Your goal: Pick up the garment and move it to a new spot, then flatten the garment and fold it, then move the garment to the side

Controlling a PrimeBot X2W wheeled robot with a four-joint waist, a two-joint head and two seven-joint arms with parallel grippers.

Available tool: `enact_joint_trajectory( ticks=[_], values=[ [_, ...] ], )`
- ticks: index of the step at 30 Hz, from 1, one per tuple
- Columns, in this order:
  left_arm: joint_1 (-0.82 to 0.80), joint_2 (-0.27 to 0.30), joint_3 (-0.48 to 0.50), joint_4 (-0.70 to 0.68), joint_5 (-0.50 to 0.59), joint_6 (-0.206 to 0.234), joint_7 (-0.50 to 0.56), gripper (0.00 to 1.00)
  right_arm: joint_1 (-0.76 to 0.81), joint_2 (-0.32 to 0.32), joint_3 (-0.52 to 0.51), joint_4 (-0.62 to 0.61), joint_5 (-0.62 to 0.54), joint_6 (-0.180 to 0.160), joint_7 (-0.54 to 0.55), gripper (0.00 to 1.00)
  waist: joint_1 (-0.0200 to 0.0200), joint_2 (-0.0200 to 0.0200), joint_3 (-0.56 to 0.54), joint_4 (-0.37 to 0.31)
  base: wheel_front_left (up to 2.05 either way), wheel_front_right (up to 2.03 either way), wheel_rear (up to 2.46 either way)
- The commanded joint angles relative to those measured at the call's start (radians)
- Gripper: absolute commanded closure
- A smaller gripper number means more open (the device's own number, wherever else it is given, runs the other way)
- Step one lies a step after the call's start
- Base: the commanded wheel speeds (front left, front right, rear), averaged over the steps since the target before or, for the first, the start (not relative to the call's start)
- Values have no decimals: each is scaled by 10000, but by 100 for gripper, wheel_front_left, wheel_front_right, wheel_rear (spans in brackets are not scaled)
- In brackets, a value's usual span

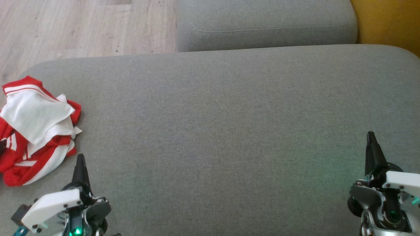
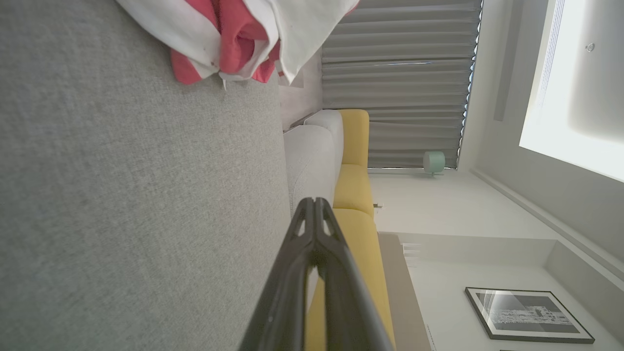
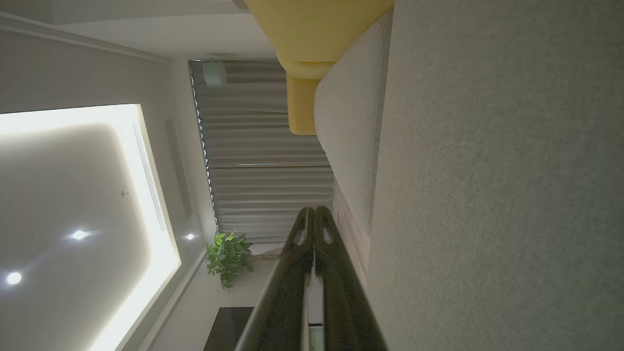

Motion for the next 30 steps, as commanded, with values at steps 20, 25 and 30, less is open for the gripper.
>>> enact_joint_trajectory(
  ticks=[20,25,30],
  values=[
    [110,131,-158,506,681,4,-296,0,-69,-123,412,532,-420,0,-284,0,0,0,31,-5,0,0,0],
    [32,189,-201,500,1340,1,-444,0,-267,-212,644,614,-885,-1,-442,0,0,0,82,-11,0,0,0],
    [-86,289,-341,538,2032,-2,-593,0,-477,-272,833,692,-1500,-1,-590,0,0,0,147,-14,0,0,0]
  ],
)
